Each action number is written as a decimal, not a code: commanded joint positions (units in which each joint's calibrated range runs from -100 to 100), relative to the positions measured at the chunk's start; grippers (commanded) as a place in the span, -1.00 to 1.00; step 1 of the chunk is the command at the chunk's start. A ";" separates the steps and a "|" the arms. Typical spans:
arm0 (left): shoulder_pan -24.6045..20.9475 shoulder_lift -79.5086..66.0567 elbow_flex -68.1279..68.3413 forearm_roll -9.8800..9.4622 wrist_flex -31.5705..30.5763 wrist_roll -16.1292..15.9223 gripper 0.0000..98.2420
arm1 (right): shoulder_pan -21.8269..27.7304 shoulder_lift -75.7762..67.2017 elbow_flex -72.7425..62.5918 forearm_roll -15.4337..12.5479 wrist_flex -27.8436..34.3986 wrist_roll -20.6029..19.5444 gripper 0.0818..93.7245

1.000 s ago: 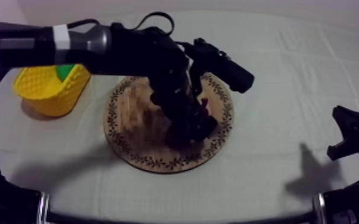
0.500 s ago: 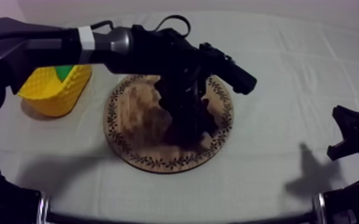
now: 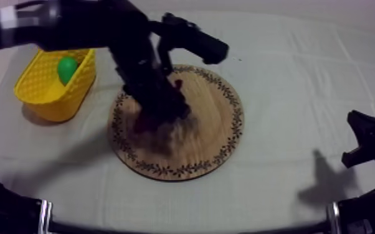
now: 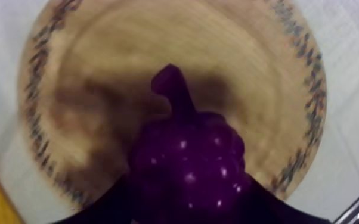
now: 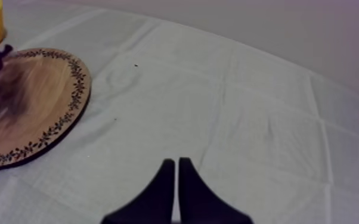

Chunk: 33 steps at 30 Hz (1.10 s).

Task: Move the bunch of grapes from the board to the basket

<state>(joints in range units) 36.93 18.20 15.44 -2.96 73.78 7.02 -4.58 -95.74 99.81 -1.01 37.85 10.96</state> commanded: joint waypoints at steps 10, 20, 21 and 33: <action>-17.50 -21.50 12.88 -6.83 -4.03 -2.53 -0.06 | -0.02 -0.01 -0.03 0.01 -0.03 0.00 -0.99; -28.34 -19.73 14.28 -11.40 -19.02 -1.20 -0.05 | -0.02 -0.01 -0.03 0.01 -0.03 0.00 -0.99; -28.86 -19.31 14.71 -11.77 -19.75 -0.91 -0.04 | -0.02 -0.01 -0.03 0.01 -0.03 0.00 -0.99; -31.44 -17.15 18.31 -13.54 -20.60 0.52 0.72 | -0.02 -0.01 -0.03 0.01 -0.03 0.00 -0.99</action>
<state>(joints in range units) 5.51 1.19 33.72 -16.47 53.01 7.47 -4.58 -95.74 99.81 -1.01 37.85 10.96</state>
